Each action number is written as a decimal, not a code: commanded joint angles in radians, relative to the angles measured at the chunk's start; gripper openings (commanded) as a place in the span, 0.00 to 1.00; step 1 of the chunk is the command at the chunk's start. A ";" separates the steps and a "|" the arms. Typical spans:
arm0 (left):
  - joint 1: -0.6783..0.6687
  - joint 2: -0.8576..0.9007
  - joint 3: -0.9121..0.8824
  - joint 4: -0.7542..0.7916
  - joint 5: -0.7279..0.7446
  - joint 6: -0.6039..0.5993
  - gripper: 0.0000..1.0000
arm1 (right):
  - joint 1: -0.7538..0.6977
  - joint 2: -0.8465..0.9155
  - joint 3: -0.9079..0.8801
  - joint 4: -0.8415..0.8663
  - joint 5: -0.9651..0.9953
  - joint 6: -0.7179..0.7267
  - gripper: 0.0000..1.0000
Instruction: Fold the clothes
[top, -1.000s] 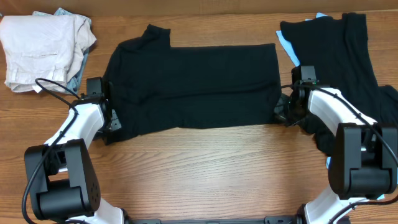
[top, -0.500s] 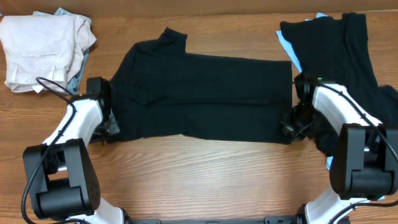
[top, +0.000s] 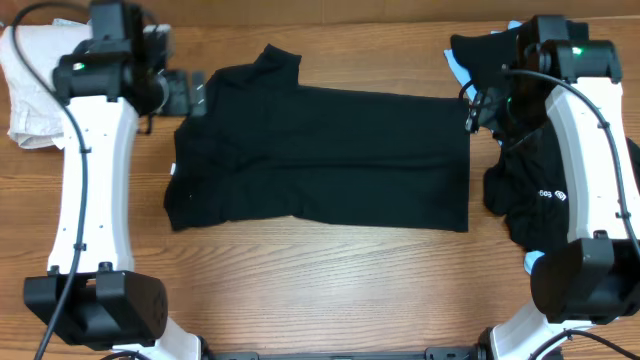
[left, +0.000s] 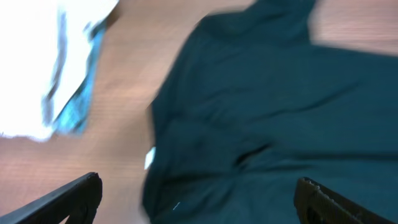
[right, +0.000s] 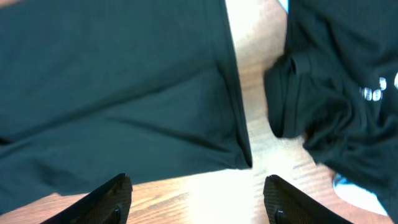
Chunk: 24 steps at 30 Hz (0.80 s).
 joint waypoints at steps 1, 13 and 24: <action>-0.085 0.115 0.140 0.054 0.059 0.063 1.00 | -0.003 -0.019 0.096 0.027 -0.012 -0.034 0.73; -0.185 0.724 0.566 0.385 0.005 0.193 1.00 | -0.002 -0.016 0.113 0.086 -0.011 -0.048 0.74; -0.222 0.904 0.564 0.516 -0.071 0.233 0.84 | -0.002 -0.010 0.111 0.116 -0.008 -0.048 0.75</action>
